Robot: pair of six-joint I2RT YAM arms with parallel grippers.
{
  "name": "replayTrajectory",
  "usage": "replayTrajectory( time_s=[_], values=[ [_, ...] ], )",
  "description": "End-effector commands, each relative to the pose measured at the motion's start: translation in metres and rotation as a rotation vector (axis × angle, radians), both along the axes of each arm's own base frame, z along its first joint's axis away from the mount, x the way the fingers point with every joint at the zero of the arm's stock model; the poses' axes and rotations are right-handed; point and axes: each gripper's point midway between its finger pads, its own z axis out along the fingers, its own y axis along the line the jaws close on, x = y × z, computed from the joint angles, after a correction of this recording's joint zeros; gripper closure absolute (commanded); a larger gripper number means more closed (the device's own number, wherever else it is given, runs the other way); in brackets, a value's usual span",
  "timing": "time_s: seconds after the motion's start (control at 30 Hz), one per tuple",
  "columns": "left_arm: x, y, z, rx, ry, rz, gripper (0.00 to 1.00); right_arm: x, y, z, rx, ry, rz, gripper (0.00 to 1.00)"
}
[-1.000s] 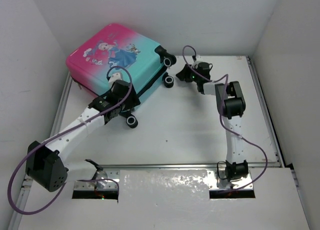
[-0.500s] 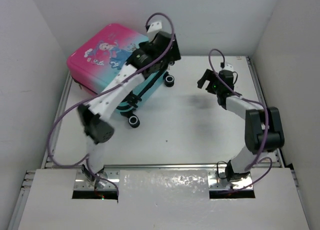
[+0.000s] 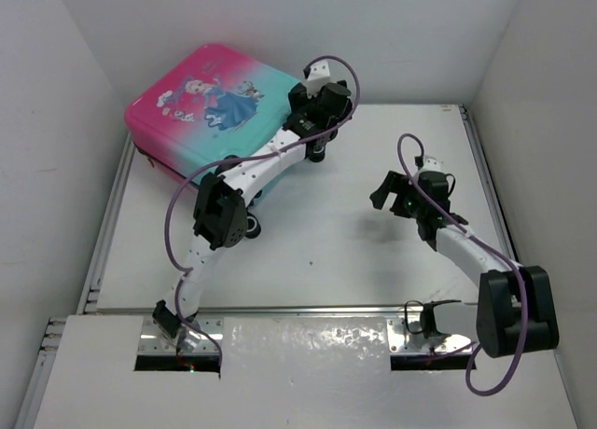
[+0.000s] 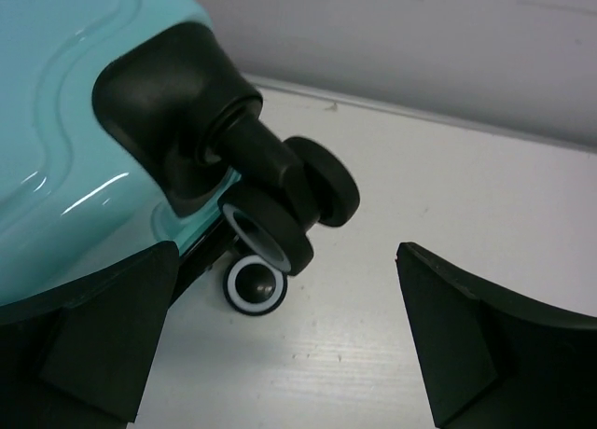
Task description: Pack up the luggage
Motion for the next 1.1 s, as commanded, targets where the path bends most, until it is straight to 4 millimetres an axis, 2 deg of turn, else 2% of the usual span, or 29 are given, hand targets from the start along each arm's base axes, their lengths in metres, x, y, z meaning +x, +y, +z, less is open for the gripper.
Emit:
replayTrajectory(
  time_s=[0.0, 0.1, 0.13, 0.27, 0.4, 0.43, 0.47, 0.5, 0.53, 0.57, 0.6, 0.63, 0.83, 0.87, 0.9, 0.93, 0.97, 1.0, 1.03, 1.07],
  values=[
    [0.023, -0.006, 0.04, -0.067, -0.169, 0.035, 0.0, 0.008, 0.008, 0.024, 0.019, -0.085, 0.051, 0.01],
    [0.034, -0.011, 0.017, -0.054, -0.159, 0.029, 0.04, 0.006, 0.014, 0.03, 0.052, -0.104, 0.068, 0.01],
    [0.038, -0.013, 0.002, -0.043, -0.144, 0.029, 0.05, 0.005, 0.016, 0.032, 0.066, -0.116, 0.073, 0.01],
    [0.053, -0.009, -0.03, -0.03, -0.113, 0.032, 0.11, 0.004, 0.021, 0.044, 0.092, -0.163, 0.095, 0.01],
    [0.056, -0.001, -0.047, 0.017, -0.089, 0.051, 0.23, 0.004, 0.023, 0.043, 0.101, -0.179, 0.1, 0.01],
    [0.056, 0.001, -0.051, 0.028, -0.084, 0.05, 0.31, 0.004, 0.024, 0.041, 0.104, -0.177, 0.103, 0.01],
    [0.057, 0.002, -0.052, 0.035, -0.085, 0.048, 0.45, 0.004, 0.024, 0.04, 0.106, -0.178, 0.103, 0.01],
    [0.055, 0.005, -0.054, 0.057, -0.08, 0.056, 0.75, 0.003, 0.024, 0.037, 0.11, -0.172, 0.102, 0.01],
    [0.054, 0.009, -0.052, 0.064, -0.081, 0.07, 0.88, 0.003, 0.024, 0.036, 0.113, -0.176, 0.097, 0.01],
    [0.053, 0.013, -0.047, 0.065, -0.091, 0.085, 0.95, 0.004, 0.024, 0.037, 0.116, -0.187, 0.096, 0.01],
    [0.048, 0.02, -0.06, 0.096, -0.074, 0.105, 0.98, 0.003, 0.024, 0.035, 0.121, -0.181, 0.093, 0.01],
    [0.048, 0.022, -0.035, 0.058, -0.13, 0.111, 0.98, 0.004, 0.025, 0.034, 0.125, -0.179, 0.099, 0.01],
    [0.035, 0.034, -0.016, 0.09, -0.129, 0.13, 1.0, 0.003, 0.029, 0.031, 0.148, -0.175, 0.106, 0.01],
    [0.024, 0.041, -0.031, 0.131, -0.101, 0.151, 1.0, 0.003, 0.028, 0.031, 0.148, -0.175, 0.103, 0.01],
    [0.013, 0.049, -0.004, 0.095, -0.133, 0.175, 1.0, 0.003, 0.028, 0.031, 0.147, -0.176, 0.101, 0.01],
    [0.005, 0.056, -0.001, 0.075, -0.146, 0.189, 1.0, 0.002, 0.028, 0.031, 0.145, -0.173, 0.102, 0.01],
    [-0.012, 0.071, -0.029, 0.118, -0.091, 0.198, 1.0, 0.001, 0.028, 0.033, 0.144, -0.18, 0.102, 0.01],
    [-0.026, 0.082, 0.001, 0.039, -0.131, 0.23, 1.0, 0.002, 0.026, 0.035, 0.142, -0.183, 0.094, 0.01],
    [-0.037, 0.092, -0.003, 0.039, -0.117, 0.242, 1.0, 0.002, 0.025, 0.035, 0.136, -0.184, 0.09, 0.01],
    [-0.056, 0.104, -0.028, 0.039, -0.073, 0.259, 1.0, 0.001, 0.025, 0.039, 0.137, -0.193, 0.089, 0.01]
  ],
)
